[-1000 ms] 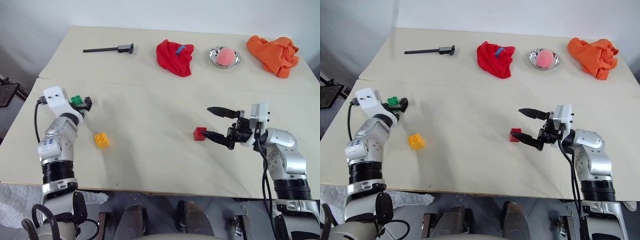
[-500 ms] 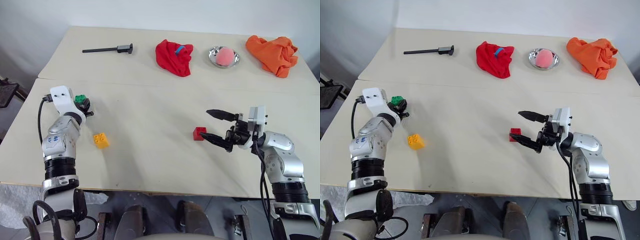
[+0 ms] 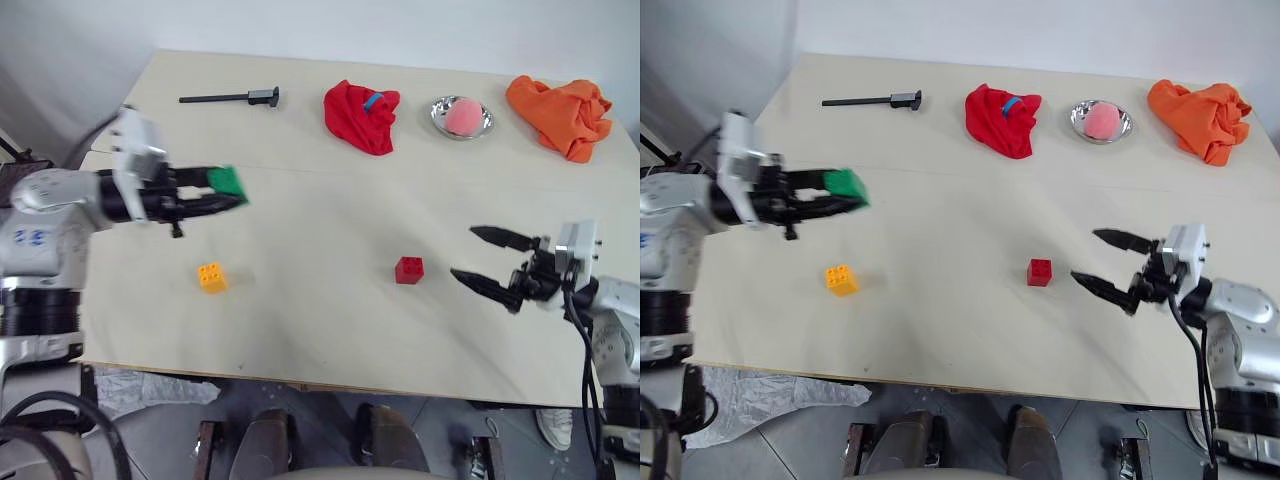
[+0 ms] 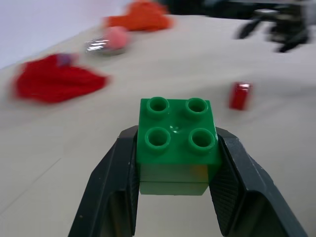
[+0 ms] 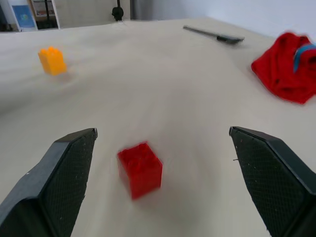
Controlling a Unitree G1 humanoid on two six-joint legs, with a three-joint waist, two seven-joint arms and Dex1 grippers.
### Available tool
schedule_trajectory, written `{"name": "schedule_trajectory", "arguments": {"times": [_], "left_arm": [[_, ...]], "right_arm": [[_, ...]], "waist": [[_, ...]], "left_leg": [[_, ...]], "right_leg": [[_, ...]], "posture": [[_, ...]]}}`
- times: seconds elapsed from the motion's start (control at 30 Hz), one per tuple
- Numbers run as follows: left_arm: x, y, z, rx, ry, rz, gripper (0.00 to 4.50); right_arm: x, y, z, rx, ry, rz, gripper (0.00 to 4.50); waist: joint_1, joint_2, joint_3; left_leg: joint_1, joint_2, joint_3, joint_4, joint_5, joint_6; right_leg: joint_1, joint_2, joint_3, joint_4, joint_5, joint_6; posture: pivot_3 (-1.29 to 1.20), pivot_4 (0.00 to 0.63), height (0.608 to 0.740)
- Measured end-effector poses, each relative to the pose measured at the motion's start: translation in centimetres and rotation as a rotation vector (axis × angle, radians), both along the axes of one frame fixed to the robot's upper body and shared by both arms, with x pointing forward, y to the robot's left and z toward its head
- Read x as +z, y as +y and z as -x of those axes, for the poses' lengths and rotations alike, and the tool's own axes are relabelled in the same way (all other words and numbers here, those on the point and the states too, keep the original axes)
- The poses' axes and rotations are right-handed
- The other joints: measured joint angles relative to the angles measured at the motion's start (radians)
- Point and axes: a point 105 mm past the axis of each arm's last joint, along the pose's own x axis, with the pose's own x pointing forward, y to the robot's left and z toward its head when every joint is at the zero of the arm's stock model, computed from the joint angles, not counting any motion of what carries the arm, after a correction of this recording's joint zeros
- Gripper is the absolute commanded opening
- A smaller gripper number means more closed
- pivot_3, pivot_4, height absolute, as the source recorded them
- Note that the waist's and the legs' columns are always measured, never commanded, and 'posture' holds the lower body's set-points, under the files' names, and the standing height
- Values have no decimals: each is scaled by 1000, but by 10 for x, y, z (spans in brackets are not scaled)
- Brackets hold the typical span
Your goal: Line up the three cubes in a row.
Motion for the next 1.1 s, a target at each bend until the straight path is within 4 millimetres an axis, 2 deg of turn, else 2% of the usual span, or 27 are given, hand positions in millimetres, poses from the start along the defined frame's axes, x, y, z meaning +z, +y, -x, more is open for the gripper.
{"name": "schedule_trajectory", "arguments": {"times": [0.1, 0.2, 0.43, 0.6, 0.73, 0.9, 1.1], "left_arm": [[-42, -43, -5, -129, 76, -124, 1506], [-69, -72, -15, -154, 90, -181, 1506], [-84, -109, -35, -152, 54, -184, 1506], [-98, -125, -32, -219, 93, -213, 1506], [-101, -130, -27, -263, 102, -214, 1506], [-108, -131, -30, -253, 97, -226, 1506], [-113, -135, -37, -223, 103, -246, 3421]], "right_arm": [[-4, -1, 5, 15, -7, 21, 4500], [-3, -1, 6, 18, -20, 41, 4500], [-4, 5, 10, 38, -20, 54, 4500], [-3, 10, 12, 47, -20, 57, 4500], [-4, 11, 12, 39, -11, 50, 4500], [-5, 15, 13, 39, -13, 41, 4500], [-8, 19, 14, 54, 8, 38, 4500]], "waist": [[-7, 1, 0], [-17, 0, 1], [-13, 0, 1], [-5, 0, 1], [-2, 0, 1], [-2, 0, 1], [-1, 0, 1]], "left_leg": [[0, 1, 3, 0, 0, 0], [0, 2, 3, 1, 0, 0], [-1, 1, 2, 2, 0, 1], [-1, 1, 2, 2, 0, 1], [-1, 1, 2, 3, 0, 1], [-2, 1, 2, 3, 0, 1], [-2, 1, 2, 4, -1, 2]], "right_leg": [[-1, 0, 1, 0, 1, 2], [-2, 1, 1, 0, 1, 2], [-1, 1, 1, 0, 1, 2], [-1, 1, 1, 0, 1, 2], [-1, 1, 1, 0, 1, 2], [-1, 1, 0, 0, 1, 2], [-1, 0, 0, 0, 1, 2]], "posture": [[0, 150, 740], [0, 150, 740], [0, 150, 740], [0, 150, 740], [0, 150, 740], [0, 150, 740], [0, 150, 740]]}}
